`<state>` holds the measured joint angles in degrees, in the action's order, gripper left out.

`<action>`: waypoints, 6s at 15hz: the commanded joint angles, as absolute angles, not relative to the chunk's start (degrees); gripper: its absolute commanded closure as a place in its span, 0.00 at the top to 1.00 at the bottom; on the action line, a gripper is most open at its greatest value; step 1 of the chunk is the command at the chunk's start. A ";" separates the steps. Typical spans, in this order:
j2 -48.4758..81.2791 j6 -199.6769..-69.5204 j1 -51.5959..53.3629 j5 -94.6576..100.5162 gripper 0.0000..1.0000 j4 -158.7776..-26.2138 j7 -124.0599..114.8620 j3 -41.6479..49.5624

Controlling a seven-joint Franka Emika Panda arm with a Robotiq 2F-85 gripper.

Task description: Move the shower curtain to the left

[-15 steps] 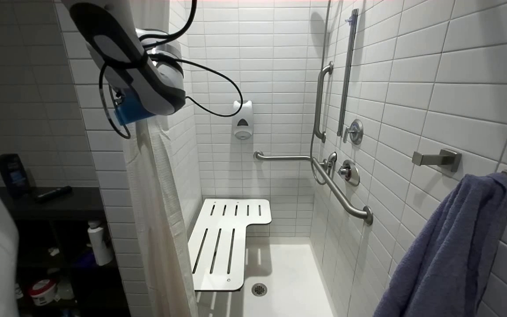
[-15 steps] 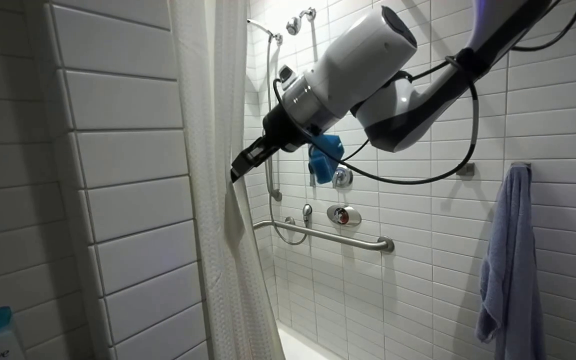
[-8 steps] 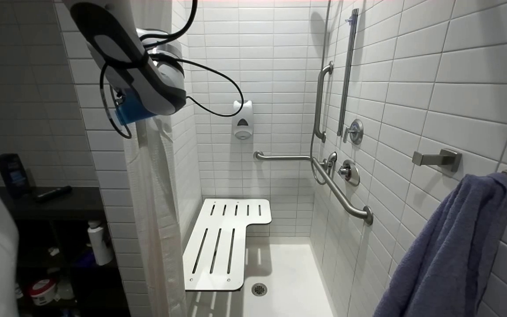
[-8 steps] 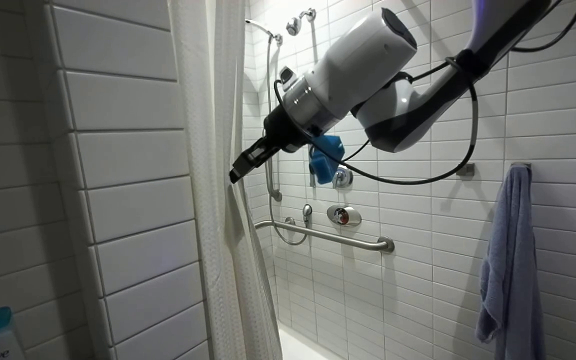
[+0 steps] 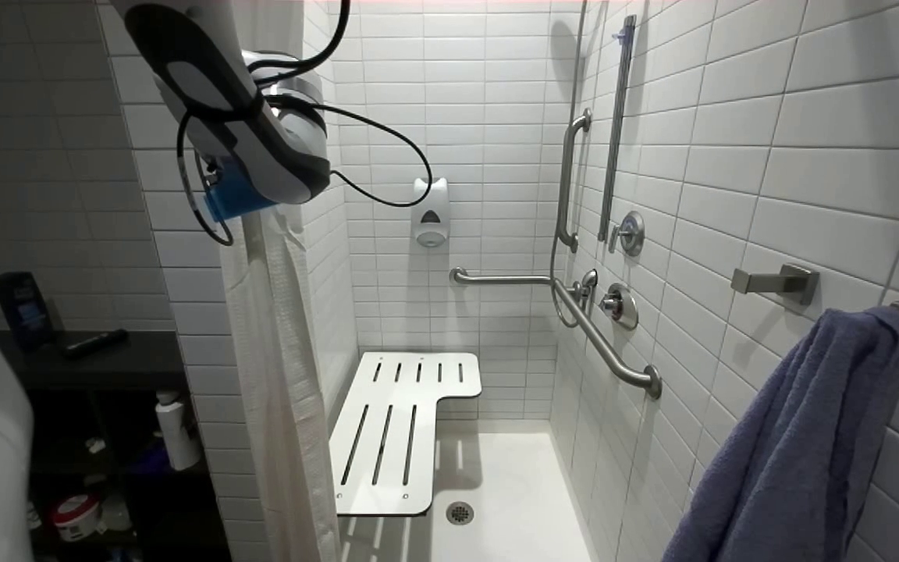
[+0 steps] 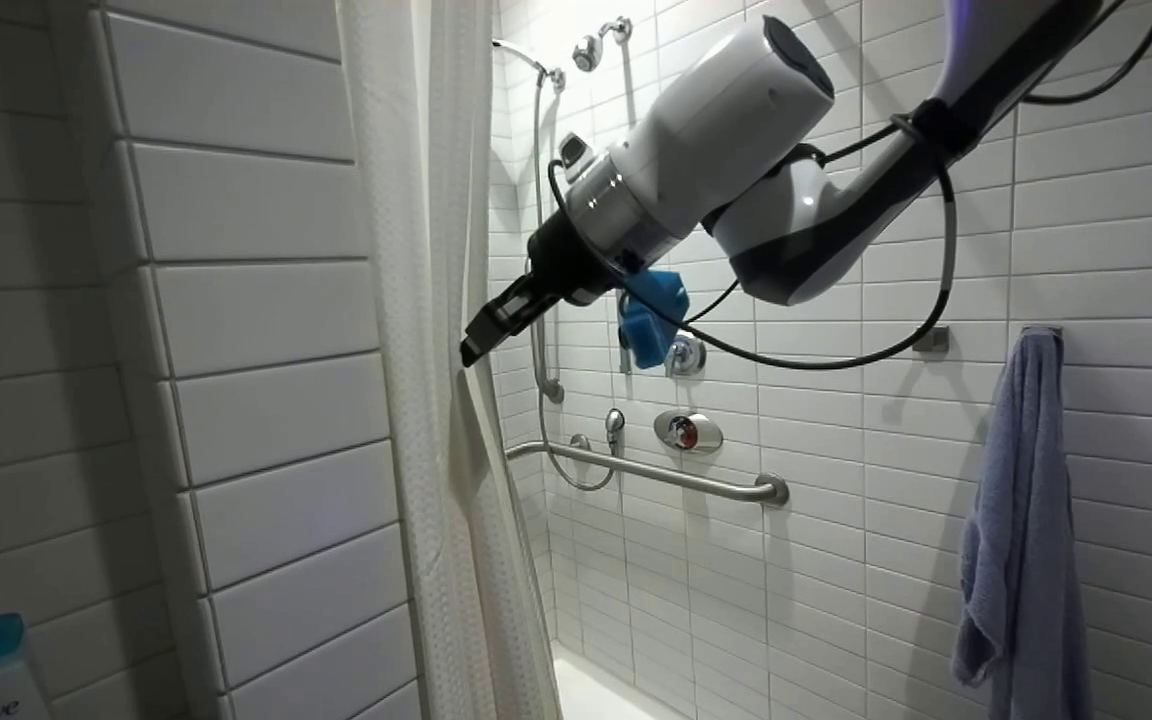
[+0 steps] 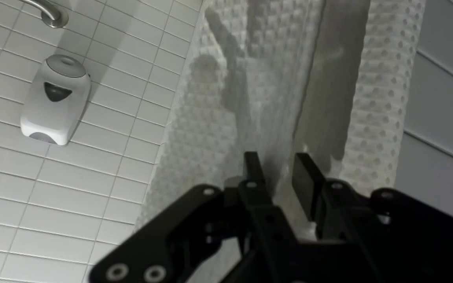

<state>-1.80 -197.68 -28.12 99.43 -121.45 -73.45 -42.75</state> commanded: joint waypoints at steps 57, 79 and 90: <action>1.88 -197.95 -25.58 102.50 0.29 -123.11 -72.95 -45.06; 1.87 -193.21 -11.95 85.44 1.00 -122.42 -52.02 -30.54; 2.07 -193.21 -12.64 85.54 1.00 -122.42 -52.30 -31.15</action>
